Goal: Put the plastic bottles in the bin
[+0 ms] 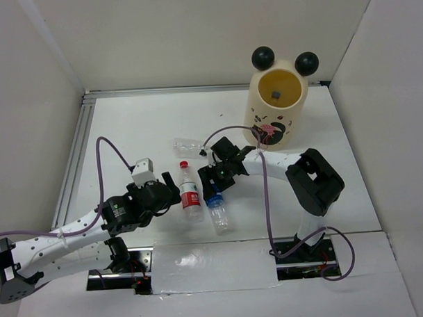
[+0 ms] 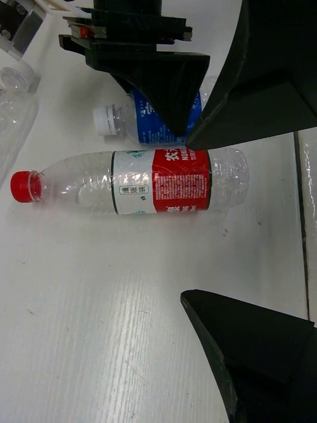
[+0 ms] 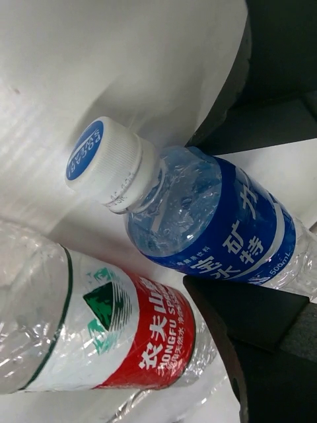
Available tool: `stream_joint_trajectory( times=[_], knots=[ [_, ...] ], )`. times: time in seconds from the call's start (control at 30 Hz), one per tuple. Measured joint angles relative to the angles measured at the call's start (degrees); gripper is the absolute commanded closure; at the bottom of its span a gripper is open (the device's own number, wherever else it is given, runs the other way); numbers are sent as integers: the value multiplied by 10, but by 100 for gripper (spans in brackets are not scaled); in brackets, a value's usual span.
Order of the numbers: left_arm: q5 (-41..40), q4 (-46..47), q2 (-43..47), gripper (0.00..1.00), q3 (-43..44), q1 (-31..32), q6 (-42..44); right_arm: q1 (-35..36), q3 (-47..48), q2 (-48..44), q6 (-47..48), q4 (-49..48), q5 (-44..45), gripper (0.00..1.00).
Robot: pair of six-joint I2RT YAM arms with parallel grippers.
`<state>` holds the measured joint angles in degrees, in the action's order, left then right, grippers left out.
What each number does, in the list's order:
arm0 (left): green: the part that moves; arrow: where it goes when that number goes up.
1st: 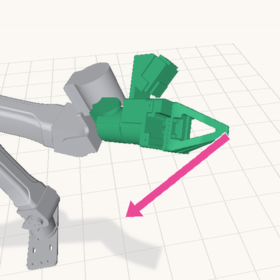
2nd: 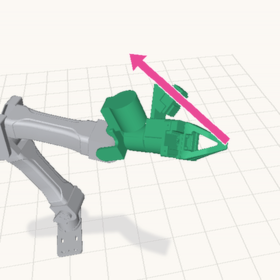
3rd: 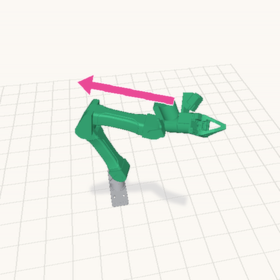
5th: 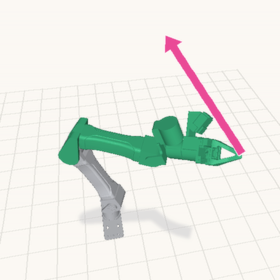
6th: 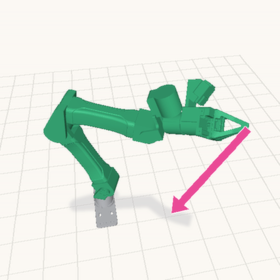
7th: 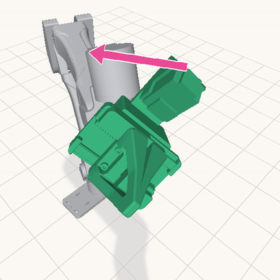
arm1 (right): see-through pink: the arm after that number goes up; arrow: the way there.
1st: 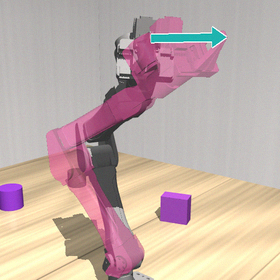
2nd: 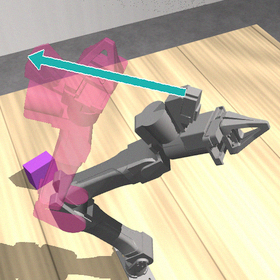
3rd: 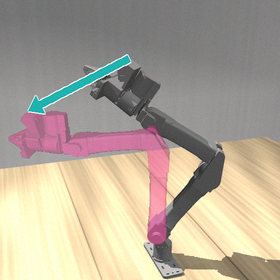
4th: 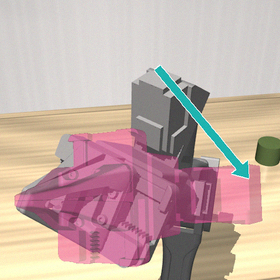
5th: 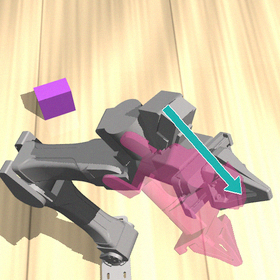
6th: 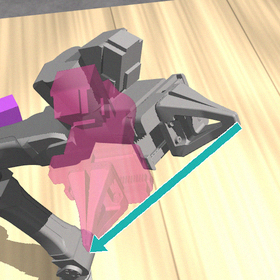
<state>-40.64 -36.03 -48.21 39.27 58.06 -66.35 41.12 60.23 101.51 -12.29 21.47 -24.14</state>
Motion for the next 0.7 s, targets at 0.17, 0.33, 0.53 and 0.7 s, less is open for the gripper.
stream_joint_trajectory(
  times=[0.17,0.33,0.53,0.7],
  knots=[
    [2,11,-2,1,-4,0,0,-22,36,-1,46,31,23,86],
    [18,54,-36,1,-12,0,3,-85,150,-26,148,83,-21,89],
    [45,99,-80,1,-14,0,20,-217,276,-137,287,67,-170,100],
    [57,118,-91,1,-14,-2,37,-273,312,-217,329,19,-249,100]
  ],
)
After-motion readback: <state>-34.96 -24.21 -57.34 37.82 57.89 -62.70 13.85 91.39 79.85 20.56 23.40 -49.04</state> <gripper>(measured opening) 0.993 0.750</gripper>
